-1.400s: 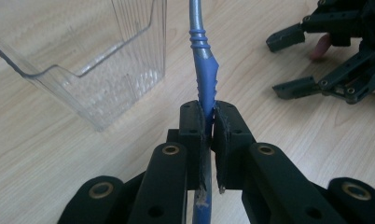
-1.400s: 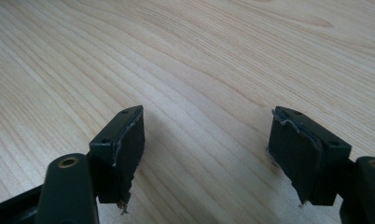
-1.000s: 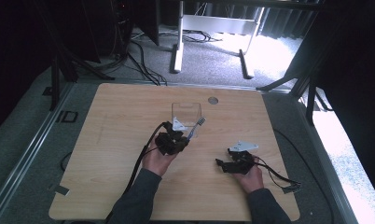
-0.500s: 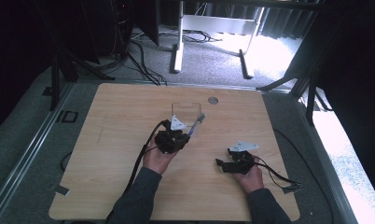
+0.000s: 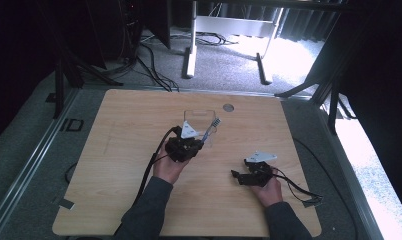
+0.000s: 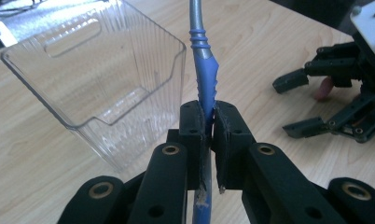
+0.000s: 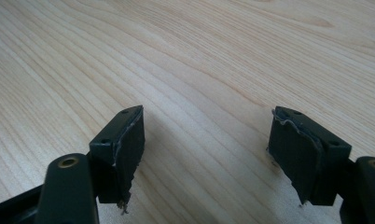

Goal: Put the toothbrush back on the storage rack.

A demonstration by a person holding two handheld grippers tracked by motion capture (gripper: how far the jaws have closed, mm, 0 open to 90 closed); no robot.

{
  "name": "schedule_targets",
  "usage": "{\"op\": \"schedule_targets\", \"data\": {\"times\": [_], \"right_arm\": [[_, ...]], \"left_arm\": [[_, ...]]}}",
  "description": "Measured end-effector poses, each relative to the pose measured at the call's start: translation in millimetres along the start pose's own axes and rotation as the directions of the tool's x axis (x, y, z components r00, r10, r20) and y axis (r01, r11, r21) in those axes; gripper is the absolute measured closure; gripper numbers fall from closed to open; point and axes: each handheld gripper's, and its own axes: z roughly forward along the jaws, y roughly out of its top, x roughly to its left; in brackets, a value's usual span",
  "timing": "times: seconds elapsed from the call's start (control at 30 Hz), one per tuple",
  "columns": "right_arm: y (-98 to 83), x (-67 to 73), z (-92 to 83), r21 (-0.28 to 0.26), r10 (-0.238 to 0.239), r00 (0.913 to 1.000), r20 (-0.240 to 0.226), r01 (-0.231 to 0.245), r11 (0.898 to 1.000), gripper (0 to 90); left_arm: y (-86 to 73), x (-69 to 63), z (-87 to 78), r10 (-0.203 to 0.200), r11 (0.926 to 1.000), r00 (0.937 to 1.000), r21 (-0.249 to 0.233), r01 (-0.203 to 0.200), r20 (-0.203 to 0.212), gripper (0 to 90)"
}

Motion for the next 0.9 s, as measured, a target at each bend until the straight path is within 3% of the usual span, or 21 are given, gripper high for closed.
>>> {"op": "schedule_targets", "data": {"times": [0.23, 0.9], "right_arm": [[0.0, 0.0, 0.0, 0.0, 0.0, 1.0, 0.0, 0.0, 1.0, 26.6], [0.0, 0.1, -0.1, 0.001, 0.001, 1.0, -0.001, -0.001, 1.0, 26.6]], "left_arm": [[3.9, 5.2, -1.6, 0.002, 0.9997, 0.9999, -0.026, -0.001, 0.011, 82.7], [4.5, 12.1, -0.3, -0.02, 0.9931, 0.9998, -0.116, 0.019, -0.007, 82.7]]}}
